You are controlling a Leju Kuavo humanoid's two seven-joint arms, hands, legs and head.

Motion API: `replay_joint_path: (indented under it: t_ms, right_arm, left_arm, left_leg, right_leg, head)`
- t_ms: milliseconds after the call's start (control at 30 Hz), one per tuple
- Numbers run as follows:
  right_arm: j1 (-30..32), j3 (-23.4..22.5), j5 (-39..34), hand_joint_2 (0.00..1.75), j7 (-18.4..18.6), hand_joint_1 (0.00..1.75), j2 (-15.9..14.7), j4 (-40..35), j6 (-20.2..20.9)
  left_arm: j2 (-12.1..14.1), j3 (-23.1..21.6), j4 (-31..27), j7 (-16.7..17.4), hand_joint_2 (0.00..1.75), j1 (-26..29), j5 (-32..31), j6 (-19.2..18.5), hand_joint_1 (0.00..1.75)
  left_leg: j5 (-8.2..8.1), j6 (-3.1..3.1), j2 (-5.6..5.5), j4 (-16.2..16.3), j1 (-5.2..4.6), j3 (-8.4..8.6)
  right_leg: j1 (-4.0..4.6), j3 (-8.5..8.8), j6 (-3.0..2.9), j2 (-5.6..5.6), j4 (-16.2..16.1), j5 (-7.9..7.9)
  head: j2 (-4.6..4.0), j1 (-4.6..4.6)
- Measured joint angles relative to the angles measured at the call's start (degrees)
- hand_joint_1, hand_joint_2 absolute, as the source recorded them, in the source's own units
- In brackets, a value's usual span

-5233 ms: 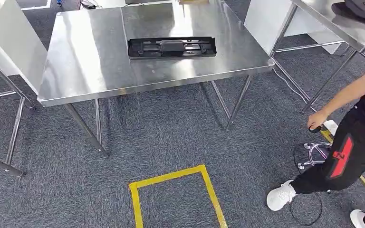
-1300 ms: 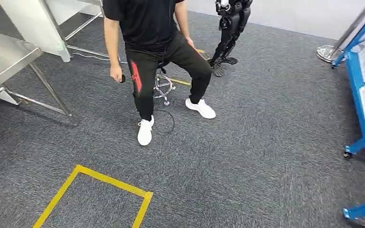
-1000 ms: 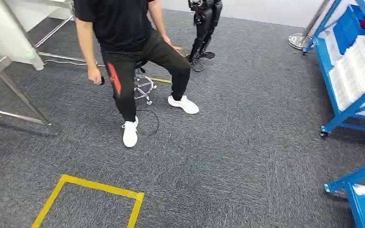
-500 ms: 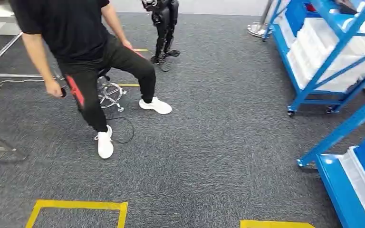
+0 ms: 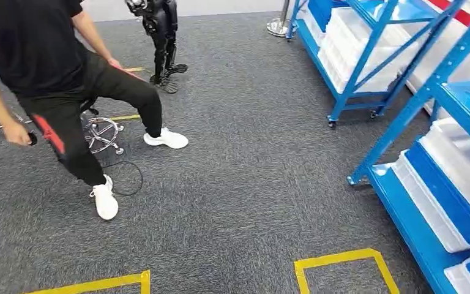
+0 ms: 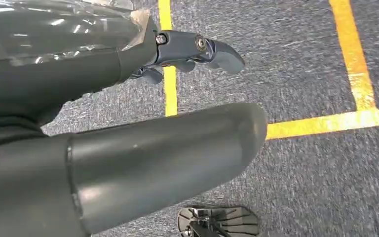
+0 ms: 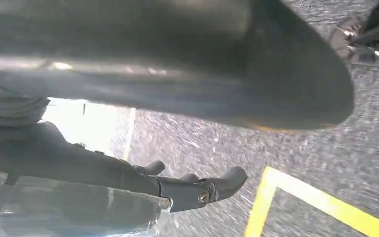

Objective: Take the parts from the cabinet and place them on the table.

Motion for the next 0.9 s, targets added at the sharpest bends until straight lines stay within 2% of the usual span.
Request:
replay_joint_path:
  t_ms: [33,67,133,167,200,233,267,300,333,367,400,433,467,500,533,567,600,667,700,733,767,833,867,900]
  right_arm:
    - [-0.22,0.0,0.0,0.0,0.0,0.0,0.11,-0.02,0.0]
    - [-0.25,-0.02,-0.04,0.0,0.0,0.0,0.13,-0.02,0.0]
    - [-0.03,-0.02,-0.11,0.0,0.0,0.0,0.11,-0.02,0.0]
    - [0.04,-0.04,-0.2,0.0,0.0,0.0,0.07,-0.02,0.0]
    - [0.01,-0.04,-0.22,0.0,0.0,0.0,0.07,-0.02,0.0]
    - [0.0,-0.04,-0.22,0.0,0.0,0.0,0.11,-0.02,0.0]
    - [0.04,-0.06,-0.28,0.0,0.02,0.0,0.02,-0.02,0.0]
    - [0.06,-0.07,-0.26,0.0,0.02,0.0,-0.02,-0.02,0.0]
    - [0.06,-0.07,-0.15,0.0,0.0,0.0,-0.02,-0.02,0.0]
    - [0.12,-0.04,-0.04,0.0,-0.02,0.0,-0.02,-0.02,0.0]
    - [0.16,-0.04,0.02,0.0,-0.04,0.0,-0.02,-0.02,0.0]
    - [0.17,-0.04,0.11,0.0,-0.13,0.0,0.0,-0.02,0.0]
    - [0.13,-0.04,0.28,0.0,-0.22,0.0,0.0,-0.02,0.02]
    - [0.06,-0.04,0.48,0.0,-0.26,0.0,0.0,-0.02,0.11]
    - [0.02,-0.04,0.59,0.0,-0.28,0.0,0.02,-0.02,0.17]
    - [-0.2,-0.04,0.61,0.0,-0.33,0.0,-0.02,-0.02,0.17]
    - [-0.06,-0.04,0.59,0.0,-0.35,0.0,-0.02,-0.02,0.17]
    - [0.35,-0.04,0.48,0.0,-0.33,0.0,-0.02,0.0,0.17]
    - [0.46,-0.04,0.33,0.0,-0.33,0.0,-0.09,0.04,0.15]
    - [0.4,-0.04,0.15,0.0,-0.33,0.0,-0.04,0.04,0.15]
    - [0.29,-0.04,0.0,0.0,-0.22,0.0,0.02,0.04,0.15]
    - [0.13,-0.07,-0.18,0.0,-0.22,0.0,0.02,0.04,0.15]
    - [0.14,-0.07,-0.22,0.0,-0.22,0.0,0.02,0.04,0.15]
    - [0.24,-0.07,-0.26,0.0,-0.17,0.0,0.0,0.04,0.15]
  left_arm:
    - [0.18,-0.04,-0.04,0.16,0.0,0.01,-0.09,-0.11,0.0]
    - [0.19,-0.13,-0.02,0.26,0.0,0.02,-0.17,-0.13,0.0]
    - [0.2,-0.31,-0.02,0.48,0.0,-0.23,-0.24,-0.15,0.0]
    - [0.11,-0.35,-0.02,0.53,0.0,-0.33,-0.24,-0.15,0.0]
    - [0.07,-0.39,-0.02,0.57,0.0,-0.37,-0.24,-0.15,0.0]
    - [0.13,-0.42,-0.02,0.75,0.0,-0.36,-0.24,-0.15,0.0]
    - [0.04,-0.46,0.0,0.96,0.0,-0.27,-0.24,-0.2,0.0]
    - [0.0,-0.48,0.02,1.03,0.0,-0.11,-0.28,-0.24,0.0]
    - [0.0,-0.48,0.0,1.16,0.0,0.03,-0.24,-0.24,0.0]
    - [0.0,-0.48,0.02,1.16,0.0,0.09,-0.22,-0.24,0.0]
    - [0.0,-0.48,0.0,1.16,0.0,0.09,-0.09,-0.22,0.0]
    - [-0.02,-0.46,0.0,1.16,0.0,0.08,0.2,-0.2,0.0]
    - [-0.02,-0.46,0.0,1.14,0.0,0.08,0.22,-0.11,0.0]
    - [-0.02,-0.46,0.0,1.12,0.0,0.08,0.22,0.0,0.0]
    - [-0.02,-0.46,0.0,1.12,0.0,0.08,0.22,0.11,0.0]
    - [-0.07,-0.46,0.0,1.12,0.0,0.1,0.22,0.22,0.0]
    - [-0.07,-0.48,0.0,1.2,0.0,0.07,0.22,0.22,0.0]
    - [-0.15,-0.46,0.0,1.31,0.0,-0.02,0.2,0.22,0.0]
    - [-0.44,-0.48,0.0,1.31,0.0,-0.08,0.15,0.22,0.0]
    - [-0.44,-0.46,0.0,1.33,0.0,-0.03,0.09,0.22,0.0]
    - [-0.42,-0.46,0.0,1.36,0.0,-0.01,-0.02,0.22,0.0]
    - [-0.44,-0.46,0.0,1.49,0.0,0.06,-0.15,0.13,0.0]
    - [-0.46,-0.46,0.0,1.49,0.0,0.06,-0.15,0.11,0.0]
    - [-0.48,-0.46,0.0,1.51,0.0,0.06,-0.15,0.11,0.0]
  left_leg:
    - [-0.33,-0.5,0.49,0.08,-0.55,0.06]
    - [-0.55,-0.93,1.09,0.05,-0.57,0.4]
    - [-0.63,-1.46,2.14,-0.27,-0.38,1.06]
    - [-0.82,-1.9,2.72,-0.34,-0.31,1.29]
    - [-1.34,-2.32,1.65,0.32,0.24,1.18]
    - [-2.99,-2.39,-1.18,2.19,0.32,0.53]
    - [-5.91,-2.39,-3.16,6.6,0.38,-1.38]
    - [-8.09,-2.39,-4.05,11.03,0.41,-3.45]
    - [-9.53,-2.41,-4.37,15.05,0.41,-5.47]
    - [-9.54,-2.36,-4.51,16.95,0.41,-6.67]
    - [-8.23,-2.23,-4.55,16.31,0.41,-6.73]
    - [-5.71,-2.03,-4.69,13.37,0.41,-5.73]
    - [-2.58,-1.82,-5.23,8.67,0.42,-3.82]
    - [0.21,-1.58,-6.68,3.65,0.52,-1.76]
    - [-0.51,-1.51,-9.42,2.05,0.69,-1.08]
    - [-0.22,-1.62,-9.27,1.36,0.57,-1.12]
    - [-0.17,-1.45,-8.51,1.45,0.23,-1.2]
    - [0.15,-0.73,-7.47,1.11,-0.3,-0.98]
    - [0.84,0.09,-6.58,0.05,0.33,-0.65]
    - [1.02,0.3,-5.96,-0.42,0.07,-0.37]
    - [1.12,0.75,-5.07,-0.5,0.01,-0.36]
    - [1.11,0.74,-3.35,-0.49,-0.17,-0.53]
    - [1.1,0.73,-2.51,-0.47,-0.17,-0.62]
    - [1.08,0.7,-1.71,-0.47,-0.17,-0.61]
  right_leg:
    - [0.45,0.97,-0.64,-2.17,-1.59,0.32]
    - [0.85,1.02,-1.39,-1.46,-1.85,0.72]
    - [1.15,0.36,-2.15,-0.31,-1.78,0.59]
    - [1.03,0.36,-2.68,0.4,-2.0,0.72]
    - [-0.09,1.25,-3.22,1.15,-2.25,0.99]
    - [0.2,1.15,-3.59,1.6,-2.25,1.0]
    - [0.34,1.1,-4.15,2.17,-2.19,1.15]
    - [0.53,1.06,-4.22,2.87,-2.18,1.18]
    - [0.79,1.02,-4.4,3.67,-2.16,1.22]
    - [0.97,1.05,-4.4,4.47,-2.14,1.21]
    - [1.11,1.12,-4.4,5.25,-2.11,1.21]
    - [1.12,1.18,-4.39,6.11,-1.99,1.19]
    - [1.12,1.22,-4.37,7.02,-1.82,1.18]
    - [1.09,1.21,-4.35,7.85,-1.62,1.16]
    - [1.13,0.95,-4.26,8.36,-1.58,1.17]
    - [1.45,0.52,-3.95,9.07,-1.3,1.17]
    - [1.15,0.14,-3.56,9.51,-1.43,1.38]
    - [0.9,-0.27,-2.59,10.69,-1.96,1.77]
    - [1.14,-0.52,-2.4,9.81,-1.41,1.61]
    - [1.21,-1.37,-2.45,6.26,0.05,0.72]
    - [1.16,-3.25,-2.67,4.43,3.42,-1.32]
    - [0.92,-7.58,-2.74,3.69,12.06,-4.98]
    - [0.83,-9.09,-2.35,3.63,15.33,-5.84]
    - [0.68,-8.99,-1.85,3.51,15.54,-5.56]
  head:
    - [0.0,-0.02]
    - [0.0,-0.24]
    - [0.0,-0.31]
    - [0.0,-0.26]
    - [0.0,-0.37]
    - [0.0,-0.57]
    - [0.0,-0.68]
    - [0.0,-0.7]
    - [0.0,-0.68]
    - [0.0,-0.72]
    - [0.0,-0.68]
    - [0.0,-0.7]
    - [0.0,-0.7]
    - [0.0,-0.7]
    - [0.0,-0.66]
    - [0.0,-0.66]
    - [0.0,-0.63]
    - [0.0,-0.68]
    - [0.0,-0.63]
    - [0.0,-0.59]
    - [0.0,-0.33]
    - [0.0,-0.31]
    - [0.0,-0.28]
    - [0.0,-0.31]
